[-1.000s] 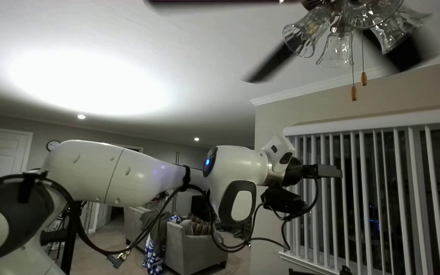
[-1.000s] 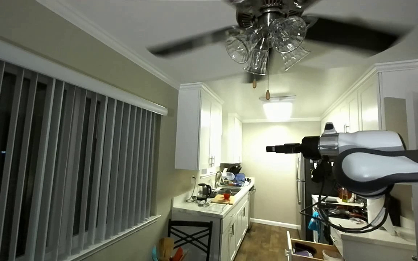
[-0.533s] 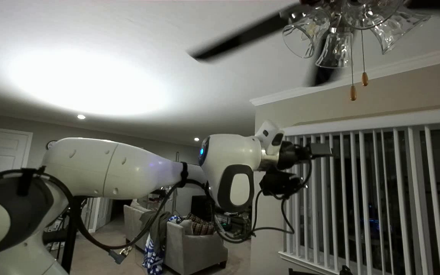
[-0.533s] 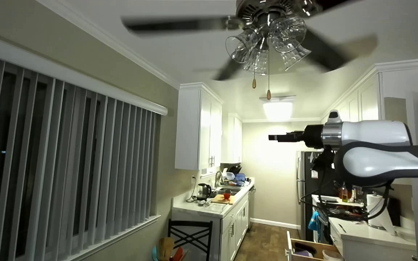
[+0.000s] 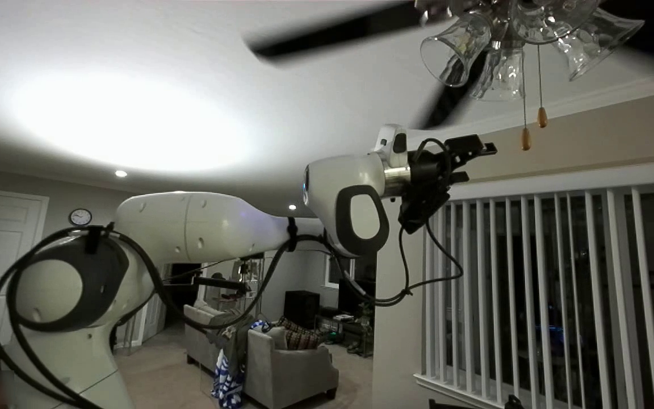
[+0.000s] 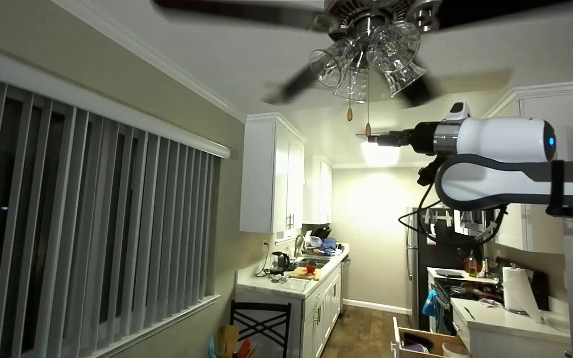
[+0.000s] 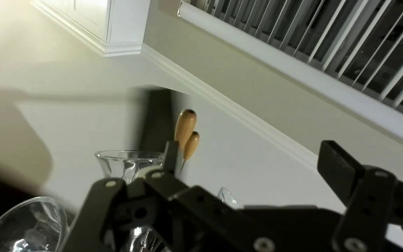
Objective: Turn on the lights on the chandelier.
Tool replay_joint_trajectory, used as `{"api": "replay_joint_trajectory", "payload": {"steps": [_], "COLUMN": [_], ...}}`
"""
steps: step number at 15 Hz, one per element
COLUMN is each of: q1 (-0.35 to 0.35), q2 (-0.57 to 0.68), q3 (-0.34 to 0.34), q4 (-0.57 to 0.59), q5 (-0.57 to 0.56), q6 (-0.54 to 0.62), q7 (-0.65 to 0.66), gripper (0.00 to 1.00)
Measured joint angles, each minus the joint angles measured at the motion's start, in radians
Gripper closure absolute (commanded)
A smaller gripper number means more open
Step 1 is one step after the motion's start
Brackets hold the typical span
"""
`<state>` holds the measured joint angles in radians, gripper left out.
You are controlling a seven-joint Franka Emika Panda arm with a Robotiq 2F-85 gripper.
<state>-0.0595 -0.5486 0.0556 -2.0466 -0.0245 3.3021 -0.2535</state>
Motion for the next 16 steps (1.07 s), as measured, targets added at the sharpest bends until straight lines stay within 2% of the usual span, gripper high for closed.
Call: {"api": "replay_joint_trajectory", "payload": {"steps": [7,8,9,11,16], "q1": [-0.334,-0.381,-0.422,-0.490,-0.608], "q2": [0.132,0.140,0.146,0.154,0.156], "q3": [0.237,0.270,0.300,0.354,0.451], "q4": [0.213,0.237,0.257,0.286,0.318], "q5": [0.001,0.001,0.001,0.001,0.001], "q6": [-0.020,-0.034,-0.051,-0.084,-0.114], "q7": [0.029,0.038,0.044,0.051,0.076], "gripper": [0.00,0.04,0.26,0.31,0.64]}}
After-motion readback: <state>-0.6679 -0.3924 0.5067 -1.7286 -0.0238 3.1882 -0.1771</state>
